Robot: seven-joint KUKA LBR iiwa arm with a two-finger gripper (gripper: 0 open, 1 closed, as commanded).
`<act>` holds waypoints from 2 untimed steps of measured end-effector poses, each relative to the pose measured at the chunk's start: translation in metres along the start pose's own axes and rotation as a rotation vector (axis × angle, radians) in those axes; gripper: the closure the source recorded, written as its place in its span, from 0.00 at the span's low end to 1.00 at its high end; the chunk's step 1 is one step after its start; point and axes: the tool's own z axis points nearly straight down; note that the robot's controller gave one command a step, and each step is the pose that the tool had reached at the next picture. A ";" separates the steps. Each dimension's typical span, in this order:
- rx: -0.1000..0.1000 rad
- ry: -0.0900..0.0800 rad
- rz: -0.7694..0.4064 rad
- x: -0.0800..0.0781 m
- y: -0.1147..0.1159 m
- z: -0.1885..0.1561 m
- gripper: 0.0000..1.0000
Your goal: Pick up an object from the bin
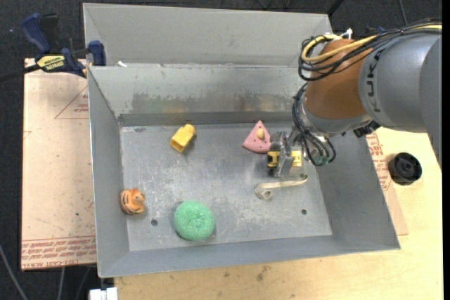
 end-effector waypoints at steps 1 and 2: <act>0.000 0.008 -0.011 0.007 0.000 -0.041 1.00; 0.001 -0.019 -0.022 -0.013 -0.026 -0.062 1.00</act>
Offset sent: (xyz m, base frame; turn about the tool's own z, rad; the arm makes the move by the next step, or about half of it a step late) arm 0.0242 -0.0695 -0.0022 -0.0273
